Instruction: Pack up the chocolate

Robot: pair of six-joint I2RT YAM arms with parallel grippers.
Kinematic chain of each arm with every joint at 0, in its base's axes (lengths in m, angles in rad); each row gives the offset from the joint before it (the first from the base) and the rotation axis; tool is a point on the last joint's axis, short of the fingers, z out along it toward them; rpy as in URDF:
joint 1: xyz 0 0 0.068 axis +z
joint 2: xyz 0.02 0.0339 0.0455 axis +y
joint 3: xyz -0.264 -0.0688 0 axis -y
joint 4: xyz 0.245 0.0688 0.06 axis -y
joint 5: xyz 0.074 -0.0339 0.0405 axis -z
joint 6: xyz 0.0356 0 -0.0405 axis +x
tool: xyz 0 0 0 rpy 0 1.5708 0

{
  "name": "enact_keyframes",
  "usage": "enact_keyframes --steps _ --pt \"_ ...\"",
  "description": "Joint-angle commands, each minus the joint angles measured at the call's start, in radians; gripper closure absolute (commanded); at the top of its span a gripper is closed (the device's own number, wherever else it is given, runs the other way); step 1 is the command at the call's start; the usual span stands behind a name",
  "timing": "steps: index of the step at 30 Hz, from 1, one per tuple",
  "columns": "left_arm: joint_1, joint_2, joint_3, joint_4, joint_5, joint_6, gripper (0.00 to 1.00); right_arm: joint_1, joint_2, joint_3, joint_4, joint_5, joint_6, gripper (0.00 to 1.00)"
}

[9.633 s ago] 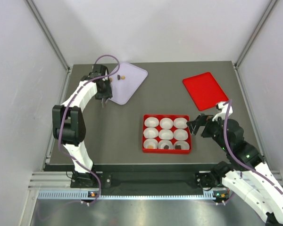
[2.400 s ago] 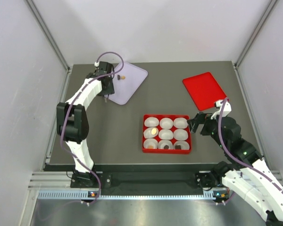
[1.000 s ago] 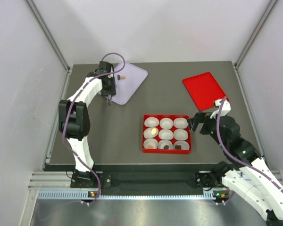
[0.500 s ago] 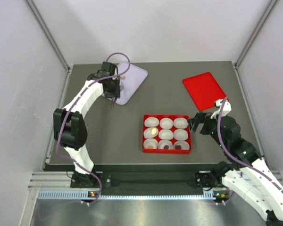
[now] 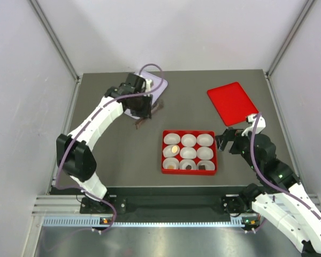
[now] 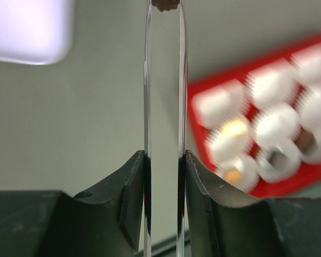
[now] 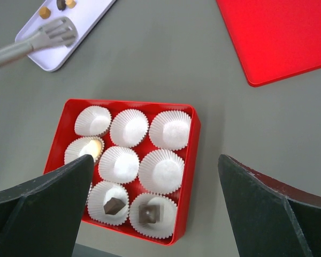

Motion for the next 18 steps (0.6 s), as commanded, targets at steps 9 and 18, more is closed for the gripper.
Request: enact_keyframes --steps 9,18 --pt "-0.244 -0.237 -0.145 -0.092 0.224 0.027 0.64 -0.008 -0.021 0.051 -0.012 0.017 0.008 0.00" --pt "-0.329 -0.303 -0.284 -0.029 0.320 0.008 0.63 -0.008 -0.015 0.064 -0.017 0.005 0.029 0.00"
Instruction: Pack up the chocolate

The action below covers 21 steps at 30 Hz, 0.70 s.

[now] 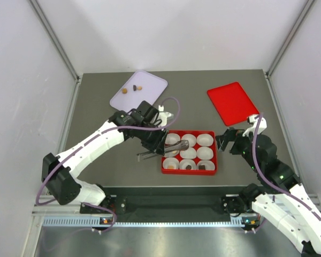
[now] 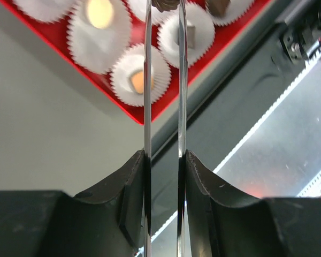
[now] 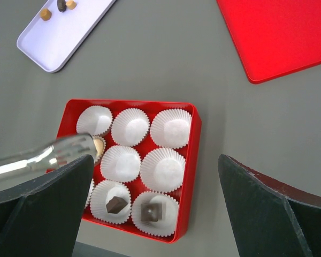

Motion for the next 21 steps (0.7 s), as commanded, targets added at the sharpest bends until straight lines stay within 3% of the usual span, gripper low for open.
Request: enact_keyframes --steps 1,21 --pt "-0.034 -0.026 -0.027 0.061 0.061 -0.007 0.63 -0.009 -0.002 0.059 -0.003 0.002 0.014 0.00" --pt "-0.068 0.120 -0.008 0.144 -0.006 -0.015 0.59 -0.009 -0.018 0.063 -0.009 0.015 0.009 0.00"
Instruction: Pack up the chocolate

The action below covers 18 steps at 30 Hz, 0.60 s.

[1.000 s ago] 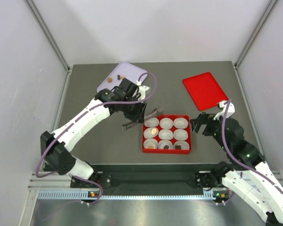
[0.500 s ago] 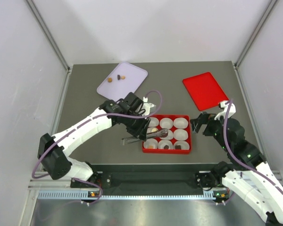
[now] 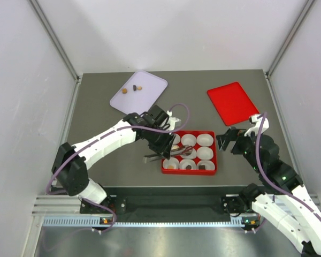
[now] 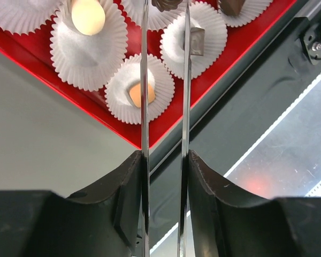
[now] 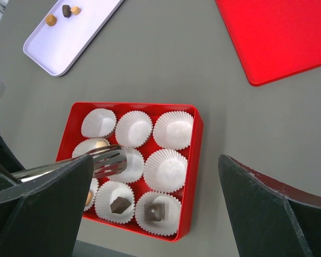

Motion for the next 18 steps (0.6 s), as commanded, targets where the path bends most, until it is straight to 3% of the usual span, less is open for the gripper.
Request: enact_keyframes --steps 1,9,18 --pt "-0.004 0.011 0.039 0.059 -0.002 0.004 0.59 -0.008 -0.010 0.037 0.009 0.014 -0.003 0.00" --pt "-0.005 0.012 0.053 0.055 -0.001 0.002 0.53 -0.008 -0.007 0.028 0.017 0.017 -0.007 0.00" --pt "-0.007 0.005 0.093 0.047 -0.050 -0.015 0.53 -0.010 -0.007 0.019 0.027 0.011 -0.003 0.00"
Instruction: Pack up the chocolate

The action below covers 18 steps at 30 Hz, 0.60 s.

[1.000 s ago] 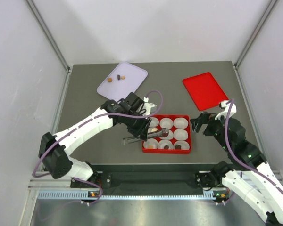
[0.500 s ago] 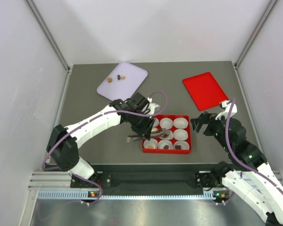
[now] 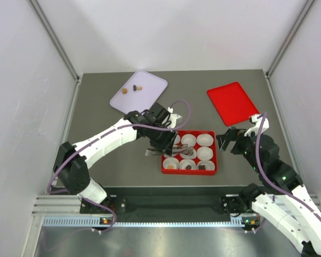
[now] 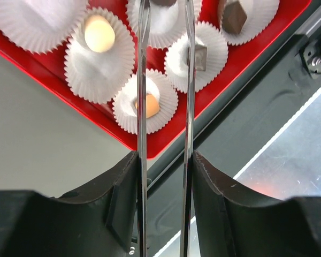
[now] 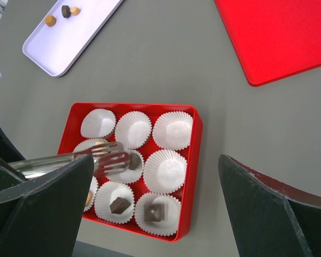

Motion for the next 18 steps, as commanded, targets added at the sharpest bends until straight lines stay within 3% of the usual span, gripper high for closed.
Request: enact_keyframes --steps 1,5,12,15,18 --pt "-0.003 -0.023 0.079 0.032 -0.026 -0.015 0.54 -0.008 -0.009 0.019 0.024 0.008 -0.002 0.00" --pt "-0.003 -0.032 0.154 0.018 -0.106 -0.044 0.55 -0.008 -0.014 0.019 0.025 0.009 -0.002 0.00" --pt "0.038 0.006 0.309 0.012 -0.422 -0.058 0.55 -0.008 -0.006 0.020 0.027 0.006 -0.003 0.00" --pt "0.121 0.064 0.373 0.015 -0.496 -0.058 0.53 -0.008 -0.008 0.023 0.031 0.008 0.003 0.00" --pt "0.243 0.117 0.401 0.067 -0.456 -0.059 0.53 -0.008 -0.011 0.023 0.039 0.003 0.004 0.00"
